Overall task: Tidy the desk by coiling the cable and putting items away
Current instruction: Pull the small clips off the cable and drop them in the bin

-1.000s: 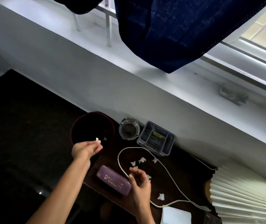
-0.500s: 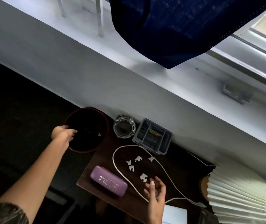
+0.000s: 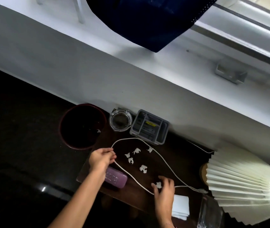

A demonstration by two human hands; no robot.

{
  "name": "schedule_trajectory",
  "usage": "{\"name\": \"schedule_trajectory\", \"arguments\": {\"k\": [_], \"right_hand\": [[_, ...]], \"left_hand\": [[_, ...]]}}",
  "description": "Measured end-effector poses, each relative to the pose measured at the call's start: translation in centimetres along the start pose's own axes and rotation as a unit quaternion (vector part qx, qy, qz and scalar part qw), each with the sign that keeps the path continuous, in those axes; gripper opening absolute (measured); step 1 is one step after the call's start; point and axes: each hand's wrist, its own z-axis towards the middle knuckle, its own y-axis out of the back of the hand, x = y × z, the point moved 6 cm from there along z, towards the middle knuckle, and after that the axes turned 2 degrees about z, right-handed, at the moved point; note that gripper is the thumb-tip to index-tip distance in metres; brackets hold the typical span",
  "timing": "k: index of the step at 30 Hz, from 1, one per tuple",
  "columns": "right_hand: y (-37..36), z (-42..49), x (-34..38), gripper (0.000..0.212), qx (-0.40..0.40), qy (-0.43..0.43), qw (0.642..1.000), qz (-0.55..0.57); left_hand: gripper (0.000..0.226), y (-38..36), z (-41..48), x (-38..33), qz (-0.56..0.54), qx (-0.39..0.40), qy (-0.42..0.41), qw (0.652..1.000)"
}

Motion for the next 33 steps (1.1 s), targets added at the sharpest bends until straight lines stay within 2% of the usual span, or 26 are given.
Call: {"name": "schedule_trajectory", "arguments": {"k": [4,8,12,14,16,17,18,19,22,24,27,30,33], "right_hand": [[-0.8,1.1,0.0,0.024,0.040,0.014,0.996,-0.084],[-0.6,1.8,-0.1,0.020,0.059,0.016,0.997,-0.049],[1.1,2.5,1.7,0.024,0.001,-0.104,0.986,0.133],[1.1,2.8,3.9,0.025,-0.024,-0.130,0.951,0.279],[0.4,2.6,7.0,0.031,-0.008,-0.128,0.894,0.430],[0.2,2.3,8.3,0.034,-0.002,-0.122,0.874,0.471],[0.0,2.1,9.4,0.035,-0.005,-0.113,0.868,0.483],[0.0,1.9,10.3,0.036,-0.011,-0.103,0.873,0.477],[0.4,1.6,12.5,0.032,-0.016,-0.029,0.915,0.402],[0.4,1.1,14.0,0.027,-0.002,0.046,0.933,0.357],[-0.6,-0.3,16.4,0.027,0.024,0.181,0.958,0.223],[-2.9,-1.6,18.2,0.026,0.104,0.261,0.951,0.131],[-5.0,-2.4,19.3,0.025,0.200,0.265,0.936,0.120]], "left_hand": [[0.019,-2.3,-1.6,1.3,0.012,0.024,0.008,1.000],[0.016,-3.4,-2.3,1.7,0.015,0.040,0.012,0.999],[0.012,-5.3,-4.0,1.8,0.043,0.091,0.015,0.995],[0.010,-6.0,-4.8,2.1,0.048,0.108,0.028,0.993],[0.006,-6.6,-5.6,2.0,0.017,0.125,0.051,0.991],[0.007,-6.9,-5.9,1.7,-0.010,0.131,0.061,0.989],[0.012,-7.1,-6.1,1.3,-0.041,0.135,0.070,0.988],[0.016,-7.1,-6.2,0.9,-0.070,0.136,0.074,0.985],[0.020,-6.3,-6.2,-0.6,-0.128,0.126,0.070,0.981],[0.019,-5.4,-5.8,-1.3,-0.154,0.112,0.065,0.980],[0.019,-3.6,-4.5,-1.9,-0.209,0.072,0.066,0.973],[0.014,-1.1,-3.1,-2.4,-0.246,0.036,0.066,0.966],[0.010,2.0,-1.3,-2.4,-0.242,0.008,0.062,0.968]]}}
